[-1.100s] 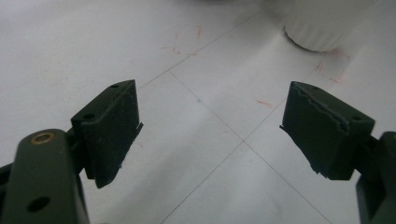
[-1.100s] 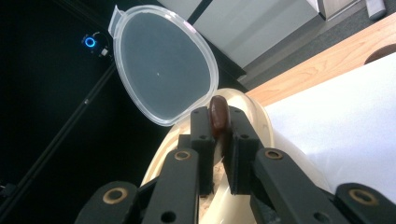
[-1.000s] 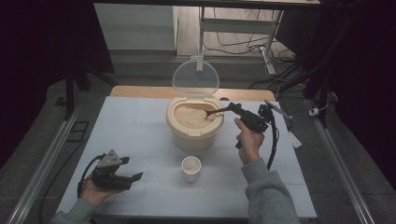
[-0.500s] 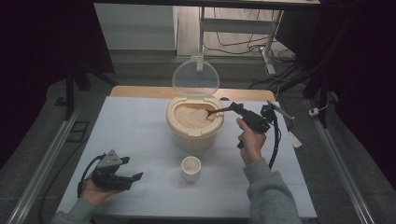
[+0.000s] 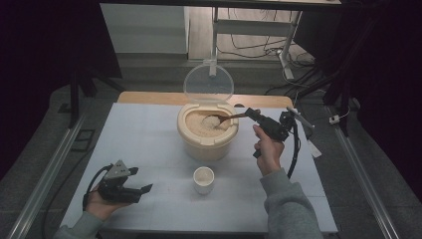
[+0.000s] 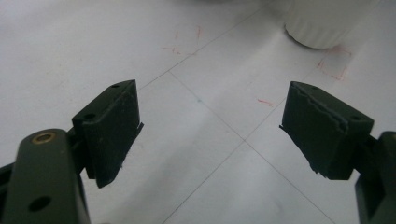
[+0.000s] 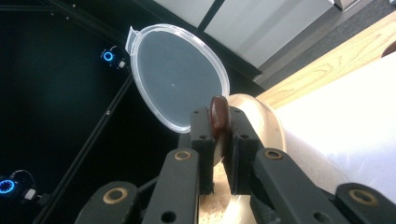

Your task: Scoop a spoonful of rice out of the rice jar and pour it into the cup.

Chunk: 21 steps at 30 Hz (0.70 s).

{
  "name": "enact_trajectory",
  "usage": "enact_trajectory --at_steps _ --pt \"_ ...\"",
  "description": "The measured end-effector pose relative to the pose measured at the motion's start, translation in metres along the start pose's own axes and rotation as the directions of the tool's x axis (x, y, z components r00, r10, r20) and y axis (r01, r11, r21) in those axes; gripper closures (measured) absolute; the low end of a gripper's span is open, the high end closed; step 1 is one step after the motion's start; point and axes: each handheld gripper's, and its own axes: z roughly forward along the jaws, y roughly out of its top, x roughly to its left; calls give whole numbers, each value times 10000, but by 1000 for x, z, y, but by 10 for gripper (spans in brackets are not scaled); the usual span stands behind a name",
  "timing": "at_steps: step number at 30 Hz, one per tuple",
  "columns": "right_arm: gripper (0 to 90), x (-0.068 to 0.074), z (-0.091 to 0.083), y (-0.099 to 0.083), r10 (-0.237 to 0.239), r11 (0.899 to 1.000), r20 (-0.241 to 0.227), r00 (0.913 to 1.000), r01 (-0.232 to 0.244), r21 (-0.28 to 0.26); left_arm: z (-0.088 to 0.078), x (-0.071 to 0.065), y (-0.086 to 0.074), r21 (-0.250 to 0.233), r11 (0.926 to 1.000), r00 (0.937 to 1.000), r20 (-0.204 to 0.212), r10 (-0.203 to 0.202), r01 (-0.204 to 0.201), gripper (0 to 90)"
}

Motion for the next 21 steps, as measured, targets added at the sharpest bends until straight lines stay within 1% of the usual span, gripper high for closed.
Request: enact_trajectory --at_steps 5,7,10,21 --pt "827 0 0 1 133 9999 -79 9999 -133 -36 0 0 0 -2 10000 10000 -4 8 -8 191" --pt "827 0 -1 1 166 9998 -126 9998 -165 60 0 0 0 2 10000 10000 -8 7 -7 191" --pt "827 0 -1 1 252 9997 -173 9995 -252 7 0 0 0 4 10000 10000 -6 13 -13 191" --pt "827 3 -5 3 355 9993 -363 9987 -352 86 1 0 0 25 10000 10000 -6 31 -31 192"
